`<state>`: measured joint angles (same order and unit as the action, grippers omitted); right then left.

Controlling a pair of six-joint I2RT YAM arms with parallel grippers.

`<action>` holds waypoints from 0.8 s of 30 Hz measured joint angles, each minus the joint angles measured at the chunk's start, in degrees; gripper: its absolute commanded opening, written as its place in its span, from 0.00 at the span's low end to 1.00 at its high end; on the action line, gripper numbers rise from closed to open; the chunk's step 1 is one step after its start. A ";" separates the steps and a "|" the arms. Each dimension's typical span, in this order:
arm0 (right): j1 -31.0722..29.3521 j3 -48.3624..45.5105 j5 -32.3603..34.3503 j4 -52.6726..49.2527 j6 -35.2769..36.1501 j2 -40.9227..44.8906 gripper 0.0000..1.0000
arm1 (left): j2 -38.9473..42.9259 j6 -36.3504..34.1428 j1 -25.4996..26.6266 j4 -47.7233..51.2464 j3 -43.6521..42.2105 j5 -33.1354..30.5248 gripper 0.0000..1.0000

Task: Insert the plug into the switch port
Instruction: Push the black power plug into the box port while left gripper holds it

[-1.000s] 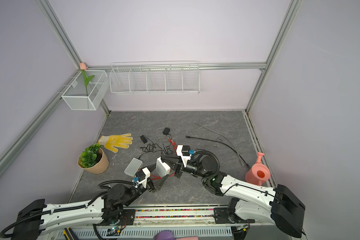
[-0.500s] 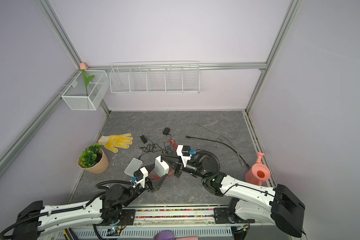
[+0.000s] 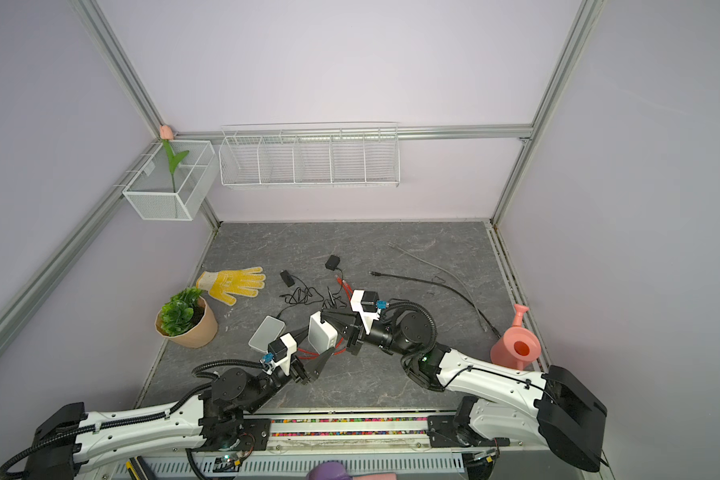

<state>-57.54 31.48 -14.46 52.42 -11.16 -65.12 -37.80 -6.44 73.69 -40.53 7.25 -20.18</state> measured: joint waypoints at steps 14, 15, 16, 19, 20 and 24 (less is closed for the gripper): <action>-1.09 0.00 0.74 0.07 0.07 -0.90 0.07 | 1.77 0.00 0.22 2.64 0.00 -1.14 0.00; -1.14 0.00 0.92 0.15 0.07 -1.03 0.07 | 1.86 0.00 0.22 2.78 0.00 -1.25 0.00; -1.18 0.02 1.09 0.20 0.07 -1.11 0.07 | 2.01 0.00 0.22 2.95 0.00 -1.33 0.00; -1.42 0.02 1.53 0.20 0.09 -1.29 0.06 | 2.78 0.00 0.22 3.87 0.00 -1.53 0.00; -1.49 0.02 1.60 0.22 0.09 -1.36 0.07 | 3.19 -0.02 0.22 4.33 0.00 -1.55 0.00; -1.84 0.04 2.14 0.68 0.31 -2.12 0.06 | 4.42 -0.02 0.22 6.03 0.00 -1.84 0.00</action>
<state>-59.37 31.53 -12.32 53.10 -10.85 -67.24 -33.39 -6.46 73.91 -34.50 7.25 -22.02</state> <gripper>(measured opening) 0.065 0.700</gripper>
